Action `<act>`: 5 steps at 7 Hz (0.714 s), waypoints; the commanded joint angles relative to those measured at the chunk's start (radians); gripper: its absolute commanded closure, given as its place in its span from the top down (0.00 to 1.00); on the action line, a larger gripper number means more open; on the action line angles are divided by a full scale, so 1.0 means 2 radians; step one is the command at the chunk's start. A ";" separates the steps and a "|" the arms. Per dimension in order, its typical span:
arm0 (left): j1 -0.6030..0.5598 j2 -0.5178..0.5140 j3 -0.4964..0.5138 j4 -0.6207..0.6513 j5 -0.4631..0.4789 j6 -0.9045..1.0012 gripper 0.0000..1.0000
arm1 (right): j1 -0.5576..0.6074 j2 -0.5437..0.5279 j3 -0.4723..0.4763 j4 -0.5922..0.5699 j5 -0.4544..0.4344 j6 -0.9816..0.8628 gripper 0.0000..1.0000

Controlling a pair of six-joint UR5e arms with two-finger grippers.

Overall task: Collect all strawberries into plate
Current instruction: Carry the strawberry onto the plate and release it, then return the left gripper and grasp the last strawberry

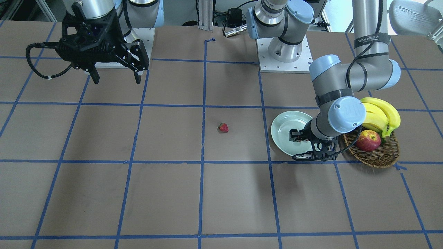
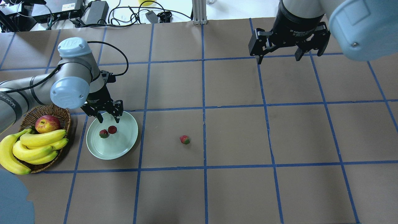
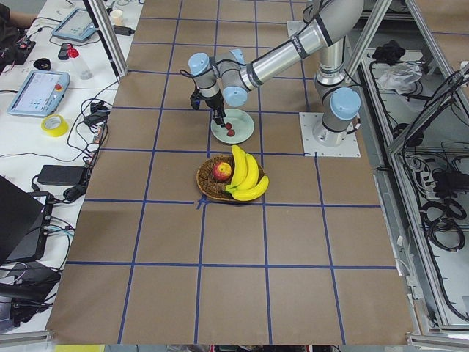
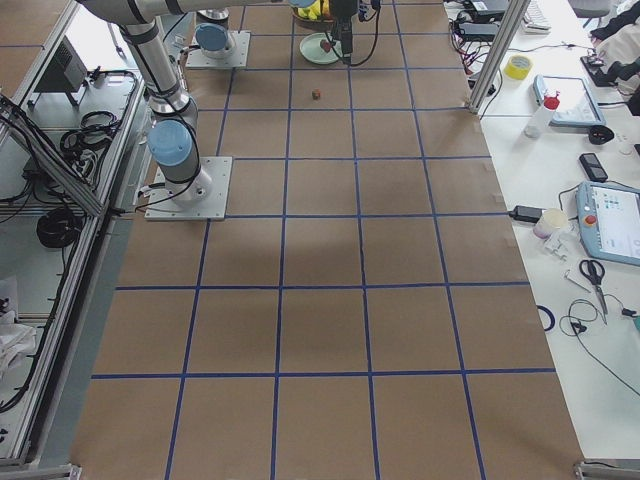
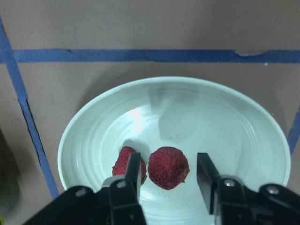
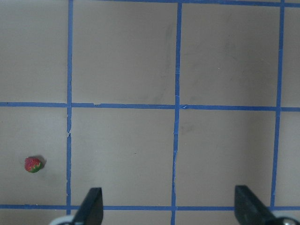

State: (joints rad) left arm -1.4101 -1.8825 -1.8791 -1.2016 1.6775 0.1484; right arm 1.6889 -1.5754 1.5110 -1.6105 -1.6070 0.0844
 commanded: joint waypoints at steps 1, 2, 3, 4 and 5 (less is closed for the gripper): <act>-0.025 0.021 0.001 0.000 -0.011 -0.002 1.00 | 0.000 0.000 0.000 0.000 0.000 0.000 1.00; -0.052 0.030 0.002 0.002 -0.031 -0.024 1.00 | 0.000 0.000 0.000 0.000 0.000 0.000 1.00; -0.082 0.039 0.002 0.007 -0.041 -0.078 1.00 | 0.000 0.000 0.000 0.000 0.000 0.000 1.00; -0.114 0.043 0.001 0.008 -0.064 -0.134 1.00 | 0.000 0.000 0.000 -0.001 0.000 0.000 1.00; -0.134 0.025 -0.002 0.018 -0.097 -0.224 1.00 | 0.000 0.000 0.000 -0.002 0.000 0.000 1.00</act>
State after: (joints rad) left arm -1.6177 -1.8119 -1.8783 -1.1824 1.5508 -0.1169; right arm 1.6889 -1.5754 1.5110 -1.6121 -1.6073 0.0843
